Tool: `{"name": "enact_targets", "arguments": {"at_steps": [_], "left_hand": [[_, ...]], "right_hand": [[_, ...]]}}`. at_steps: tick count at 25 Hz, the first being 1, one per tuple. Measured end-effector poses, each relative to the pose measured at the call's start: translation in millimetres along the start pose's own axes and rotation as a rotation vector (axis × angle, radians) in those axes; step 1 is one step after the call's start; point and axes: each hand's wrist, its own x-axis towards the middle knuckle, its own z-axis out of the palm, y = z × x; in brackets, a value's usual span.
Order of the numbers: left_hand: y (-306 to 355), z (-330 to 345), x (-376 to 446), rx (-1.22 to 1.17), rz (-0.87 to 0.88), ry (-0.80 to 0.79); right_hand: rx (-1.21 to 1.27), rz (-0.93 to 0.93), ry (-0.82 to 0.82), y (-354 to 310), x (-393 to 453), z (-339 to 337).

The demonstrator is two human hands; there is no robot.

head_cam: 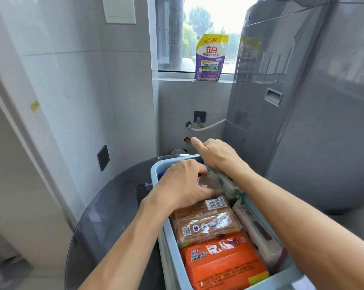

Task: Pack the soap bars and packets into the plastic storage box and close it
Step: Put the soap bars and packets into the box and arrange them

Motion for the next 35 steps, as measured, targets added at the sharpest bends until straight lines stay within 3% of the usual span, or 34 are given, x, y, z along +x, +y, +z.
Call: {"name": "enact_targets", "arguments": {"at_steps": [4, 7, 9, 11, 15, 18, 20, 24, 28, 30, 35], "left_hand": [[4.2, 3.8, -2.5, 0.039, 0.023, 0.008], [2.4, 3.0, -8.0, 0.106, 0.054, 0.085], [1.1, 0.5, -9.6, 0.093, 0.028, 0.166], [-1.3, -1.3, -8.5, 0.035, -0.031, 0.209], [-2.7, 1.2, -1.6, 0.130, -0.099, 0.079], [-3.1, 1.8, 2.1, 0.222, -0.128, 0.022], [-2.6, 2.6, 2.8, 0.313, -0.128, 0.012], [-2.0, 1.9, 5.2, 0.364, -0.201, -0.115], [-2.7, -1.2, 7.4, 0.418, -0.260, -0.126], [-3.9, -3.2, 5.1, 0.435, -0.362, -0.084], [-19.5, -21.5, -21.9, 0.422, -0.601, 0.063]], "right_hand": [[-0.245, 0.050, 0.041, -5.8, 7.0, 5.9], [-0.072, 0.023, 0.092, -7.0, -0.3, 1.6], [0.068, -0.061, 0.000, -0.5, -12.4, -5.4], [0.055, -0.133, -0.119, 9.8, -31.7, -17.3], [-0.118, -0.070, -0.286, 31.5, -111.4, -32.8], [-0.359, -0.145, -0.215, 33.7, -183.0, -46.3], [-0.269, -0.158, -0.131, 23.9, -218.6, -53.9], [-0.099, -0.241, 0.296, -6.4, -281.5, -27.2], [-0.093, -0.370, 0.446, 7.4, -279.6, -7.0], [-0.038, -0.400, 0.410, 24.2, -257.9, -15.4], [0.007, -0.429, 0.123, 78.6, -175.0, -37.3]]}}
